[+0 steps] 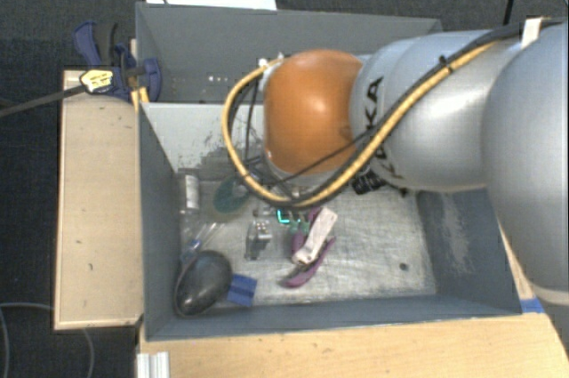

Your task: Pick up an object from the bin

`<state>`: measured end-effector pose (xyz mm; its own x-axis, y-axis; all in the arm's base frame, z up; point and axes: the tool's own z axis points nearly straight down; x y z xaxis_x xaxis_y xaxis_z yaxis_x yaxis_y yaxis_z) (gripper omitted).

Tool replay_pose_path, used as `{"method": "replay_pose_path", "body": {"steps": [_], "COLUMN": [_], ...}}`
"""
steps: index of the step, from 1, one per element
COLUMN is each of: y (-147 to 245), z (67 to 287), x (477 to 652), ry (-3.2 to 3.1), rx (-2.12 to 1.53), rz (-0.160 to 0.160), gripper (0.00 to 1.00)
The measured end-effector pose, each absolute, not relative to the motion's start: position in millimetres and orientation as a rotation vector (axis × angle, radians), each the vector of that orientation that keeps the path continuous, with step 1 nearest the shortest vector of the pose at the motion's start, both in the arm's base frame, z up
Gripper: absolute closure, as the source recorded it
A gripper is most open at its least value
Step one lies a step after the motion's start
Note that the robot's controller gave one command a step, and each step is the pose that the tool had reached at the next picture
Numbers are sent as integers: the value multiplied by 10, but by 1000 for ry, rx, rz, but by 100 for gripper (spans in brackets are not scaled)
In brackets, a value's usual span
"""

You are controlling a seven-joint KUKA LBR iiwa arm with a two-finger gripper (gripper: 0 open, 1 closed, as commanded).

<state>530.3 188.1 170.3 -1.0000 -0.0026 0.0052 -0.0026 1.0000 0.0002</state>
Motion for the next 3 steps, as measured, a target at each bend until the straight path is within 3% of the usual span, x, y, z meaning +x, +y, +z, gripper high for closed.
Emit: {"method": "replay_pose_path", "body": {"steps": [1,2,3], "y": [2087,1268,741], "z": [972,1071,852], "x": [5067,5217,4998], "ry": [-3154,-3147,-3122], "rx": [-142,-29,386], "rz": [-4,3,-6], "gripper": [0,0,0]}}
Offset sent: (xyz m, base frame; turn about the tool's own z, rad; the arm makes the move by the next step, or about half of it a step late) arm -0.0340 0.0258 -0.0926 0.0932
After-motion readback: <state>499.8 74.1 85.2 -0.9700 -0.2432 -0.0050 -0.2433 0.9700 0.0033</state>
